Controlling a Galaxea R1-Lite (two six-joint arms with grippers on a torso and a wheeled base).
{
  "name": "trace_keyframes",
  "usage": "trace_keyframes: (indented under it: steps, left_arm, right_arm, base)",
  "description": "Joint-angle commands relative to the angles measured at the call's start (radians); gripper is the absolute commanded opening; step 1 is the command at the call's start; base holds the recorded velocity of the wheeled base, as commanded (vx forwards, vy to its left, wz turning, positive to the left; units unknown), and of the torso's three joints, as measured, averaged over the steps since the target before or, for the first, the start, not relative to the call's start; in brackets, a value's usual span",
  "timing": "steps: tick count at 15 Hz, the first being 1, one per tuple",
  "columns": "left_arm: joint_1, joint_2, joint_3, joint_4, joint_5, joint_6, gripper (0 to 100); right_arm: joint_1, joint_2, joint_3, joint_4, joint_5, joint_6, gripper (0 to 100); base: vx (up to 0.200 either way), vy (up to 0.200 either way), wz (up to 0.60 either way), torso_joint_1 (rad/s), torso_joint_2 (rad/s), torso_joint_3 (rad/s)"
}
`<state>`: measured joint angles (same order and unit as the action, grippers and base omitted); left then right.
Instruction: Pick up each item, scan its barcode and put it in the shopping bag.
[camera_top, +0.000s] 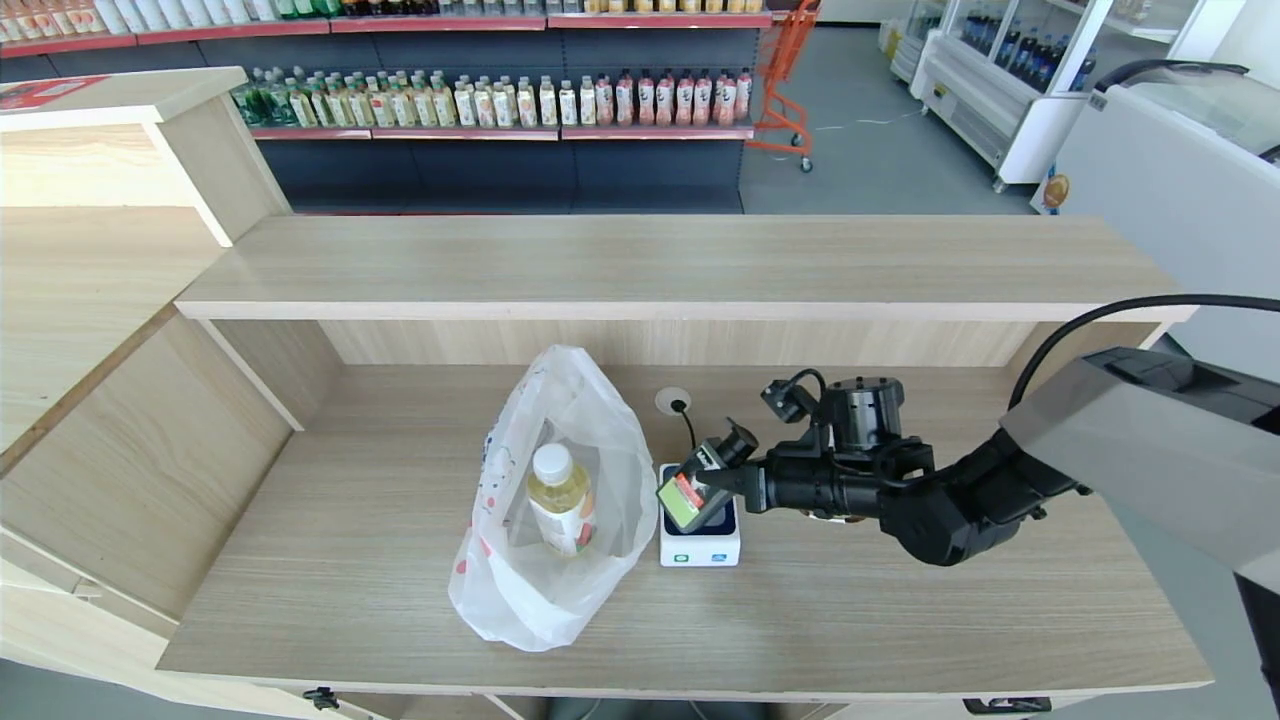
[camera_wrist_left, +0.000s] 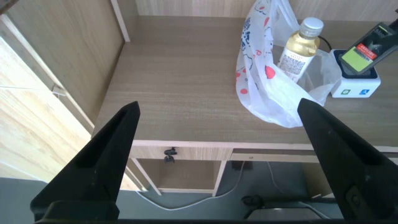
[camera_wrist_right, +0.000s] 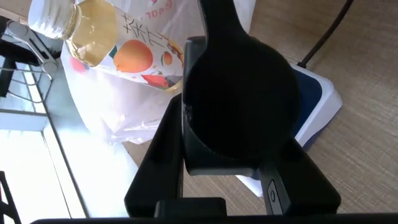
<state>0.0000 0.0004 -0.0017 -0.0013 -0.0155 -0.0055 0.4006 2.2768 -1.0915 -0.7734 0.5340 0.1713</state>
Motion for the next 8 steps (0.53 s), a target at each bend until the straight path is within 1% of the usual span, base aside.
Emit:
trace_keyframes:
  steps: [1, 2, 4, 5, 7, 8]
  left_arm:
    - [0.0, 0.0, 0.0, 0.0, 0.0, -0.001, 100]
    - [0.0, 0.0, 0.0, 0.0, 0.0, -0.001, 100]
    - [0.0, 0.0, 0.0, 0.0, 0.0, -0.001, 100]
    - [0.0, 0.0, 0.0, 0.0, 0.0, -0.001, 100]
    - [0.0, 0.0, 0.0, 0.0, 0.0, -0.001, 100]
    - [0.0, 0.0, 0.0, 0.0, 0.0, -0.001, 100]
  right_arm:
    - [-0.002, -0.031, 0.001, 0.0, 0.001, 0.014, 0]
    - [-0.002, -0.046, 0.004, 0.0, 0.001, 0.028, 0]
    - [-0.008, -0.143, 0.022, 0.0, 0.001, 0.116, 0]
    - [-0.026, -0.22, 0.05, -0.001, -0.002, 0.14, 0]
    - [-0.068, -0.342, 0.11, -0.001, 0.001, 0.119, 0]
    - [-0.089, -0.393, 0.137, 0.0, 0.003, 0.074, 0]
  base:
    - [0.0, 0.0, 0.0, 0.0, 0.0, 0.0]
    - [0.0, 0.0, 0.0, 0.0, 0.0, 0.0]
    - [0.0, 0.0, 0.0, 0.0, 0.0, 0.0]
    - [0.0, 0.0, 0.0, 0.0, 0.0, 0.0]
    - [0.0, 0.0, 0.0, 0.0, 0.0, 0.0]
    - [0.0, 0.0, 0.0, 0.0, 0.0, 0.0]
